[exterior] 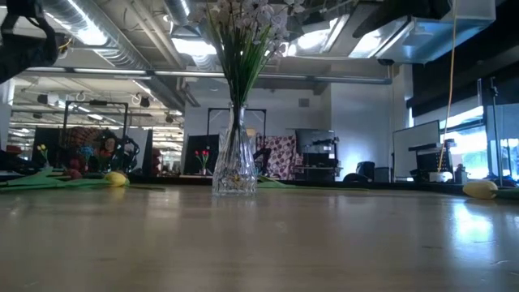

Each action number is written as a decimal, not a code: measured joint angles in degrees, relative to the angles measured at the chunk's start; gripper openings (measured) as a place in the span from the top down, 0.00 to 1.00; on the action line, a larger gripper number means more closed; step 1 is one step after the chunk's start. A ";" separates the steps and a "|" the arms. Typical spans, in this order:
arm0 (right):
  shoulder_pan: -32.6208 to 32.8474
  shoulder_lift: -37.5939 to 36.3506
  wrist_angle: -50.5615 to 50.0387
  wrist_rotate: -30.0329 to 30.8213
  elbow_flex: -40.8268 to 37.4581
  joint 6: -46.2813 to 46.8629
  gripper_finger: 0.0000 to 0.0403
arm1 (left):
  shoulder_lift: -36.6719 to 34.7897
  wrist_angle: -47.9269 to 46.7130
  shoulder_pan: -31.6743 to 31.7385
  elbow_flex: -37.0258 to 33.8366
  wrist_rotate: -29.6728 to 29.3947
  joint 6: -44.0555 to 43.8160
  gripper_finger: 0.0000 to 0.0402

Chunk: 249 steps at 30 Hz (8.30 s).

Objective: Sort flowers into vase by color
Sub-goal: Put the left red tulip into the pink transparent vase, then put the red tulip into the transparent pink vase

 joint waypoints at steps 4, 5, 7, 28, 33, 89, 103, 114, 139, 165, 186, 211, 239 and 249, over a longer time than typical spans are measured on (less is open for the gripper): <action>-0.02 0.00 0.09 2.46 0.00 -1.58 0.15 | 0.89 -4.00 6.92 0.11 -1.83 3.04 0.74; -0.09 0.00 0.06 2.73 0.00 -1.82 0.15 | 1.20 -5.03 8.72 0.11 -2.01 3.32 0.74; -0.61 0.00 0.09 2.65 0.00 -2.95 0.15 | 1.70 -6.14 12.40 0.11 -2.35 3.69 0.74; -9.93 0.00 3.66 -4.84 -0.04 -16.05 0.15 | 18.27 -10.83 72.39 -7.89 11.38 21.05 0.75; -10.36 -0.38 2.07 -6.22 1.55 -20.40 0.15 | 20.89 -8.52 86.31 -13.38 18.96 23.73 0.75; -10.86 -16.55 -18.30 7.27 13.40 -47.88 0.15 | 5.32 4.85 87.60 -3.55 14.32 28.56 1.00; -10.86 -14.68 0.34 13.01 2.42 -36.04 0.15 | -10.62 35.28 63.12 -0.24 41.82 44.37 1.00; -10.86 -7.92 1.35 11.09 -2.69 -21.16 0.15 | -8.18 57.06 56.94 -0.24 59.65 48.47 1.00; -10.86 -5.33 4.62 8.27 -2.64 -20.58 0.15 | 0.93 73.06 38.97 -0.31 69.32 40.46 1.00; -10.86 -5.33 4.57 -3.79 -2.62 -6.01 0.15 | -4.98 35.76 31.53 -0.33 58.42 63.84 1.00; -10.86 -5.33 4.80 -0.12 -2.62 -3.23 0.15 | 0.48 38.45 17.24 -0.33 47.30 64.35 1.00; -10.86 -5.33 4.51 -6.81 -2.60 -4.01 0.15 | -0.11 29.59 15.61 -0.33 43.03 42.81 0.80; -10.88 -5.29 2.09 -3.19 -2.60 -14.98 0.15 | 2.27 6.47 15.52 -0.33 45.37 3.66 0.64; -10.90 -5.29 2.02 0.12 -2.60 -20.61 0.15 | 1.85 -9.41 15.52 -0.33 43.38 -2.73 0.61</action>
